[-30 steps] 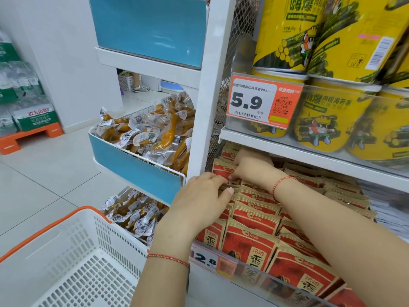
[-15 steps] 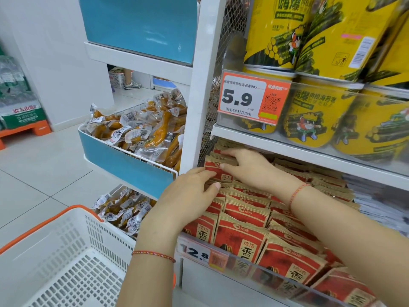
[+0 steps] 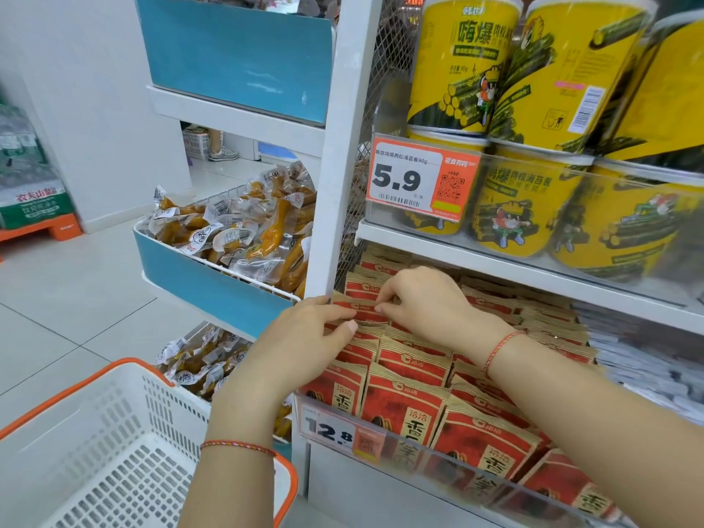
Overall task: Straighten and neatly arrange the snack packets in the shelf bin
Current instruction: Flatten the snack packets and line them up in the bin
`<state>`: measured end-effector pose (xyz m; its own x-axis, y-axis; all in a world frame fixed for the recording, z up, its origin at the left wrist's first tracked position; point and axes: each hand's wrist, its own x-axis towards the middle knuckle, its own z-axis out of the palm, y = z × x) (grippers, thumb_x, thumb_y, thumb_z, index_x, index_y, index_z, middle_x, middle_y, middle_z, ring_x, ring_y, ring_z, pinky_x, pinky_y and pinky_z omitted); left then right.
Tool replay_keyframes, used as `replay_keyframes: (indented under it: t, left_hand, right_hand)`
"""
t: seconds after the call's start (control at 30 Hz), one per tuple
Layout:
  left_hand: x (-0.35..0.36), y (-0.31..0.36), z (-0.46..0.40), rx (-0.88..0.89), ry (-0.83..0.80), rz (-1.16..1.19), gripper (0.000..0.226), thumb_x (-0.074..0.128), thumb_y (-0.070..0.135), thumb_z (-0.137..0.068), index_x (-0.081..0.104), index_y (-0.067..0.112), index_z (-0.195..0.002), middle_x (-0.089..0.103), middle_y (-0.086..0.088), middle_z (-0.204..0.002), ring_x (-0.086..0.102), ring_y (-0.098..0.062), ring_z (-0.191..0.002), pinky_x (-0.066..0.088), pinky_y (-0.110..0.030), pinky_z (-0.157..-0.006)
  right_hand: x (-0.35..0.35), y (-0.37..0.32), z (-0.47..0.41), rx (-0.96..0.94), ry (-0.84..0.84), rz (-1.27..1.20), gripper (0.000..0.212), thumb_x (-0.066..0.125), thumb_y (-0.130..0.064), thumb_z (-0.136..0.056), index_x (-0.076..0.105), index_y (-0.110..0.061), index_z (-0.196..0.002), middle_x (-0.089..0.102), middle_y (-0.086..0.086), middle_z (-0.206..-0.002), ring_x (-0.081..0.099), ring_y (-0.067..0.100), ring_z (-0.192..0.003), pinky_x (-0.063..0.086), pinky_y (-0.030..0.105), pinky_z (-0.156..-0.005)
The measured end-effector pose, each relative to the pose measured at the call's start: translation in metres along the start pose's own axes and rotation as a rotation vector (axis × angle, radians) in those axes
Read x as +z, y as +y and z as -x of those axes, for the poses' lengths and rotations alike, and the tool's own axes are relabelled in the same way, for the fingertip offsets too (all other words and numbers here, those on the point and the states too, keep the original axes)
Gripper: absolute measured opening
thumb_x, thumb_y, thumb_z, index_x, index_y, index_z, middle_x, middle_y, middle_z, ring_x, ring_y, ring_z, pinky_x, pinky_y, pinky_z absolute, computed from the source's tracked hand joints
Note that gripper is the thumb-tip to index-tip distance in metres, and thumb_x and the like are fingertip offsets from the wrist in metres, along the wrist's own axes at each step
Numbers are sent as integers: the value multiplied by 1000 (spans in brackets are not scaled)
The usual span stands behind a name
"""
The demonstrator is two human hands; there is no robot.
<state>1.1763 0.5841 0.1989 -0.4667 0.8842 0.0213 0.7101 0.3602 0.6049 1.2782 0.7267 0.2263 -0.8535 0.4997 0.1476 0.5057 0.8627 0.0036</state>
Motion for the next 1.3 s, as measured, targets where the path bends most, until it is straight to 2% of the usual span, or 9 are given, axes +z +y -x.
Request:
replay_keyframes:
  t: [0.17,0.23,0.37,0.47,0.57,0.7,0.9,1.07,1.3]
  left_hand:
    - [-12,-11,6,-5,235,174,25,48,40,-99,70,34,-112,66,13,-118,56,-7,-111,40,-25,-85]
    - [-14,-13,6,-1,358,268,21,52,38,-98,68,33,-110,66,16,-107,58,-4,-102,42,-20,-78]
    - [-12,-2,7,70,401,532,46,61,44,-91,55,32,-134,61,18,-125,56,0,-114,42,-14,-87]
    - [-13,14,11,193,349,748,47,66,44,-86,57,31,-130,67,16,-120,61,-1,-112,48,-25,-96]
    - [-14,28,16,256,280,860,31,71,38,-84,67,23,-111,76,6,-100,71,-11,-94,53,-29,-85]
    - [-10,32,20,201,60,949,37,66,36,-76,67,17,-108,77,0,-98,74,-18,-90,57,-28,-79]
    - [-3,30,22,157,-46,935,36,63,35,-77,63,18,-110,76,-3,-98,74,-22,-88,60,-28,-74]
    - [3,30,23,133,12,1004,37,60,35,-82,61,18,-114,76,-3,-97,74,-20,-84,58,-27,-68]
    - [10,41,16,122,214,1108,28,51,37,-90,66,28,-112,76,4,-88,71,-10,-72,55,-20,-60]
  right_hand:
    - [-12,-5,17,4,233,-135,20,52,-31,-96,69,-26,-104,71,-4,-97,64,21,-94,47,33,-77]
    - [-21,-7,25,-22,362,-199,17,51,-30,-97,66,-23,-102,70,-4,-87,64,21,-86,49,36,-73]
    - [-50,-9,39,-106,676,-429,9,54,-25,-97,63,-21,-97,66,-7,-80,63,17,-74,51,41,-66]
    - [-76,-10,45,-141,787,-683,8,55,-20,-96,62,-22,-92,67,-7,-81,63,12,-74,52,38,-66]
    - [-91,-9,49,-141,782,-1010,12,59,-13,-94,62,-24,-92,71,-7,-74,65,4,-67,48,19,-57]
    - [-77,-8,50,30,667,-1296,16,66,-16,-89,63,-22,-103,74,4,-73,71,12,-70,58,27,-64]
    - [-36,-10,55,221,633,-1469,7,69,-19,-85,70,-14,-81,74,4,-68,68,15,-59,54,25,-54]
    - [-29,-10,54,207,563,-1599,10,65,-19,-87,70,-11,-85,74,3,-71,67,12,-59,52,20,-54]
    - [-26,-3,62,150,299,-1584,22,58,-21,-91,72,-13,-105,76,4,-91,72,13,-79,56,25,-71]
